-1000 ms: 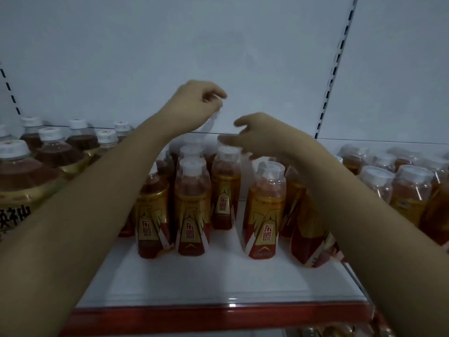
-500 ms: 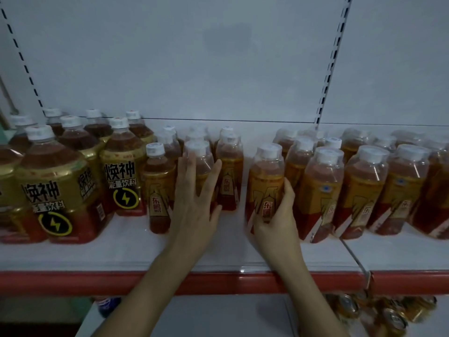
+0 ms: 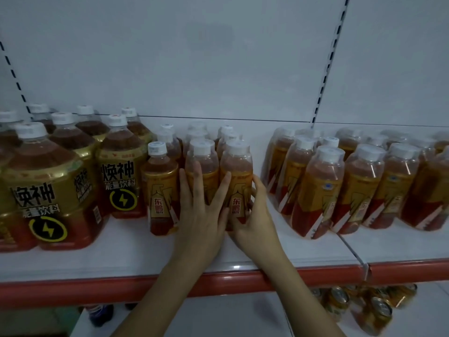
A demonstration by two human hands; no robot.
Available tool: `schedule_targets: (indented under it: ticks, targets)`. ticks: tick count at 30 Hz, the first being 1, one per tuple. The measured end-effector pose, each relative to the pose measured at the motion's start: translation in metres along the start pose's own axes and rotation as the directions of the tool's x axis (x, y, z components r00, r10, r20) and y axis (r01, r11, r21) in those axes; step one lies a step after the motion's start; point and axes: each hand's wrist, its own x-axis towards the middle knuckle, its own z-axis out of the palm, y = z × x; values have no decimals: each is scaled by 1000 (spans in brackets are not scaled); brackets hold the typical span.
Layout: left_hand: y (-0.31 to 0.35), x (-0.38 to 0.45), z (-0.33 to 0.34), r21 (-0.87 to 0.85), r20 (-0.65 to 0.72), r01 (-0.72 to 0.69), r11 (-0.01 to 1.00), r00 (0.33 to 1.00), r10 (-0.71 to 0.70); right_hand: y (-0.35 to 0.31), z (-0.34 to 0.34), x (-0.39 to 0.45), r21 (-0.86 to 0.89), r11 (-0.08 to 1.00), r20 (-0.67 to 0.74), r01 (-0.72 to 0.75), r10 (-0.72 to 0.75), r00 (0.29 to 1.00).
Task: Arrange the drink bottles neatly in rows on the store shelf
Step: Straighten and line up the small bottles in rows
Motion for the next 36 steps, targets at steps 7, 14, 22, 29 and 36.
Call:
schedule_targets:
  ticks: [7, 14, 22, 29, 36]
  targets:
    - [2, 1, -10, -181, -122, -59, 982, 992, 37, -12, -21, -33, -100, 991, -387, 92, -124, 914]
    - [49, 1, -11, -510, -190, -226, 830, 971, 148, 19, -80, -33, -230, 964, -627, -135, -41, 778]
    - [118, 67, 31, -627, 115, 140, 766, 990, -87, 35, -101, -26, -301, 930, -440, -211, 61, 896]
    - [128, 101, 64, -737, 234, 265, 622, 963, -134, 42, -116, -31, -294, 945, -330, -146, 43, 943]
    - [127, 107, 59, -675, 283, 283, 681, 952, -115, 37, -151, -28, -261, 952, -123, -159, 130, 984]
